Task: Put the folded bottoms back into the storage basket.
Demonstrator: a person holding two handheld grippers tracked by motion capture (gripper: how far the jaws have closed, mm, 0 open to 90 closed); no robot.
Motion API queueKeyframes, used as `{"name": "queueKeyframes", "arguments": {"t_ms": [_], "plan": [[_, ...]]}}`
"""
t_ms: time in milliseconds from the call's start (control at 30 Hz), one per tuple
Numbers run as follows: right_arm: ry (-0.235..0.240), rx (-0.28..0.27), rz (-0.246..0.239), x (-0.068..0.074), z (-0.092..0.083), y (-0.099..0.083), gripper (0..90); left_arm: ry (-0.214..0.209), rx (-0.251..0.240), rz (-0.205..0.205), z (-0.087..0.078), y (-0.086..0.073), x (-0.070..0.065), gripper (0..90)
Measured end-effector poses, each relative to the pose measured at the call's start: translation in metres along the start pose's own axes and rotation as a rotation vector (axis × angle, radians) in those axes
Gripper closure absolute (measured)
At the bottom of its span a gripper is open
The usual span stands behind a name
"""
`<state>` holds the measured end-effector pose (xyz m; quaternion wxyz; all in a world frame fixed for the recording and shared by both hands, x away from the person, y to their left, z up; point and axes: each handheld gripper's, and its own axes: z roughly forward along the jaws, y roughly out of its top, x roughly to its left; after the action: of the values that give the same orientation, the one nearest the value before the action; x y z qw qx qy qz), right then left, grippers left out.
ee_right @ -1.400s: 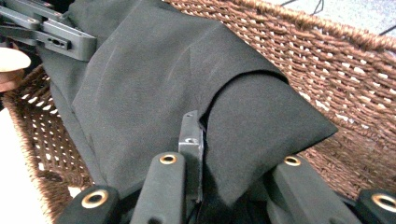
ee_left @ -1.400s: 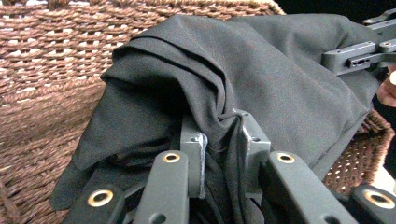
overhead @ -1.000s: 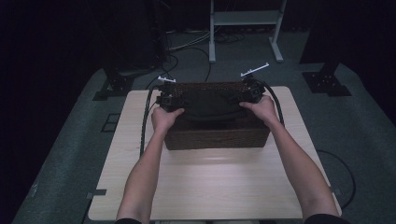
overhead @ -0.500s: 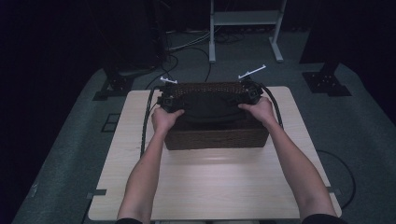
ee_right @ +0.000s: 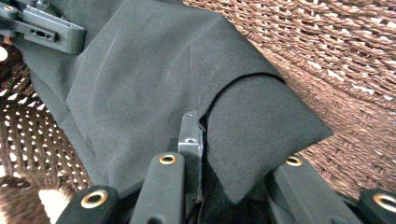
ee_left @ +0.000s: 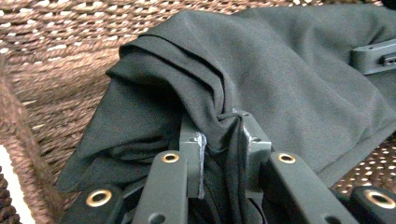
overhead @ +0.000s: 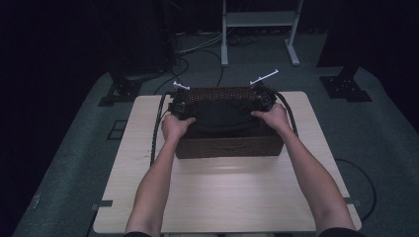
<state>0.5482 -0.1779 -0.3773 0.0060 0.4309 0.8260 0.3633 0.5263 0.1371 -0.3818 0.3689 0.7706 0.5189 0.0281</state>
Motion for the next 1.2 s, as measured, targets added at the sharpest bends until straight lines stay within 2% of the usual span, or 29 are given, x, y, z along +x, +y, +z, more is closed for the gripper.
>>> {"name": "queueKeyframes", "arguments": {"t_ms": [233,300,333,667,767,900,933,1033,1067,1167,1200], "plan": [[-0.004,0.013,0.023,-0.004,0.007,0.000,71.7,0.026,0.010,-0.020,0.004,0.002,0.001,73.9],[-0.007,0.016,0.024,-0.005,0.007,0.000,71.4,0.025,-0.002,-0.025,0.003,0.002,0.001,72.8],[-0.008,0.025,0.038,-0.006,0.009,0.000,71.1,0.041,0.000,-0.029,0.001,0.003,0.001,71.7],[-0.036,0.041,0.068,-0.010,0.015,0.000,69.5,0.065,-0.005,-0.035,0.000,0.002,0.000,70.8],[-0.048,0.046,0.073,-0.011,0.016,0.000,69.4,0.086,-0.019,-0.032,-0.003,0.002,0.000,69.8],[-0.067,0.060,0.079,-0.013,0.018,-0.001,69.4,0.089,-0.032,-0.029,-0.008,0.002,0.001,70.0],[-0.076,0.064,0.079,-0.013,0.019,-0.001,69.3,0.103,-0.046,-0.032,-0.011,0.002,0.002,70.1],[-0.087,0.070,0.084,-0.015,0.020,-0.002,69.2,0.106,-0.055,-0.036,-0.014,0.002,0.004,70.0],[-0.102,0.078,0.095,-0.016,0.022,-0.002,69.3,0.097,-0.064,-0.039,-0.018,0.002,0.007,69.9],[-0.101,0.074,0.105,-0.019,0.022,-0.003,68.4,0.091,-0.072,-0.050,-0.020,0.000,0.010,69.9],[-0.120,0.067,0.110,-0.019,0.023,-0.003,66.6,0.077,-0.077,-0.053,-0.020,-0.002,0.013,69.9]]}}
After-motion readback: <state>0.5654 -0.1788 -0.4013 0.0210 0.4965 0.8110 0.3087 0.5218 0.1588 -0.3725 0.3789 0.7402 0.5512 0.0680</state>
